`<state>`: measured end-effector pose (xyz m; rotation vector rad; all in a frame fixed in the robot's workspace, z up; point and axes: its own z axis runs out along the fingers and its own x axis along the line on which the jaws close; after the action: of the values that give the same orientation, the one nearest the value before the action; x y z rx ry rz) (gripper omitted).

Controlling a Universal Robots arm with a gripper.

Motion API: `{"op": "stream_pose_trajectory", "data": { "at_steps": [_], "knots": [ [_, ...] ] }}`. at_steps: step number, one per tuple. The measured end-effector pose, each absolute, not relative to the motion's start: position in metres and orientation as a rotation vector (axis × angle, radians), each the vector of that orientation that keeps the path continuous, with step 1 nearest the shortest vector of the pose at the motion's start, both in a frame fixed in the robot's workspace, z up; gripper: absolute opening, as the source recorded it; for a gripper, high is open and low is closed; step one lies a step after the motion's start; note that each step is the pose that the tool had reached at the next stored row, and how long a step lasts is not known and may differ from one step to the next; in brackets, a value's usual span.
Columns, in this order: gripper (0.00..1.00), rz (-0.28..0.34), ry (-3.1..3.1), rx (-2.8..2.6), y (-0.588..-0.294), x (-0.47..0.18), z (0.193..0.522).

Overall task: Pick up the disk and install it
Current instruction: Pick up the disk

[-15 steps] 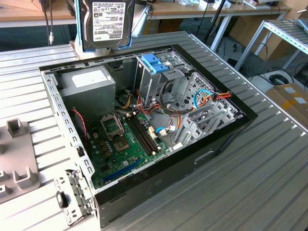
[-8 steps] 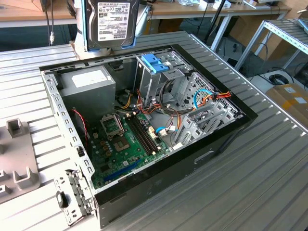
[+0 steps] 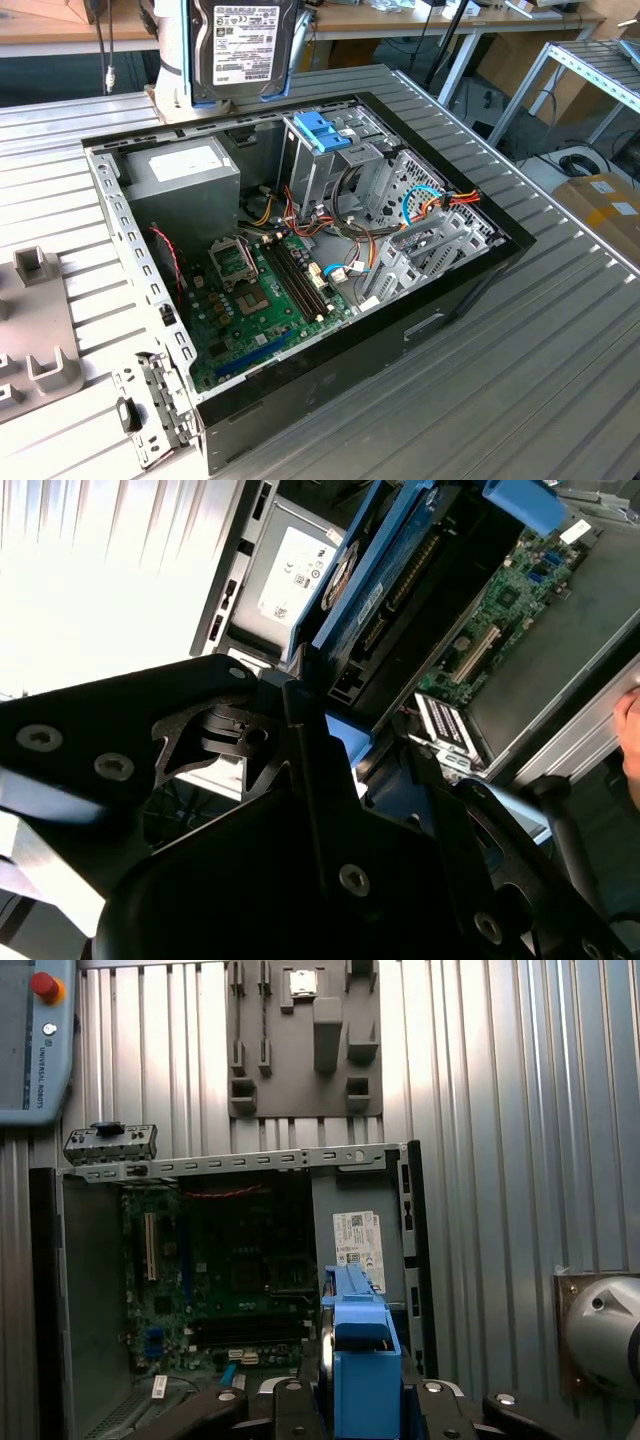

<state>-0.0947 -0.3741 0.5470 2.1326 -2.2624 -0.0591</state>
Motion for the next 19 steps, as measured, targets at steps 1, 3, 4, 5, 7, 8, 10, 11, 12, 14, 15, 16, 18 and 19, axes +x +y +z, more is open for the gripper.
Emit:
{"op": "stream_pose_trajectory", "data": {
  "at_steps": [1,3,4,5,7,8,10,11,12,14,15,16,18,19],
  "knots": [
    [0.37,-0.059,-2.262,2.132,-0.374,-0.094,0.547],
    [0.37,-0.058,-2.262,2.132,-0.374,-0.091,0.547],
    [0.37,-0.058,-2.262,2.132,-0.374,-0.090,0.547],
    [0.37,-0.057,-2.262,2.132,-0.374,-0.089,0.547],
    [0.37,-0.057,-2.262,2.132,-0.374,-0.086,0.546],
    [0.37,-0.057,-2.261,2.132,-0.374,-0.085,0.546],
    [0.37,-0.056,-2.261,2.131,-0.374,-0.083,0.546],
    [0.37,-0.056,-2.261,2.131,-0.374,-0.082,0.546],
    [0.37,-0.056,-2.261,2.131,-0.374,-0.081,0.546],
    [0.37,-0.055,-2.261,2.131,-0.374,-0.079,0.546],
    [0.37,-0.055,-2.261,2.131,-0.374,-0.078,0.546],
    [0.37,-0.054,-2.261,2.130,-0.374,-0.077,0.546],
    [0.37,-0.053,-2.260,2.130,-0.374,-0.075,0.546],
    [0.37,-0.053,-2.260,2.130,-0.374,-0.074,0.546]
  ]
}}
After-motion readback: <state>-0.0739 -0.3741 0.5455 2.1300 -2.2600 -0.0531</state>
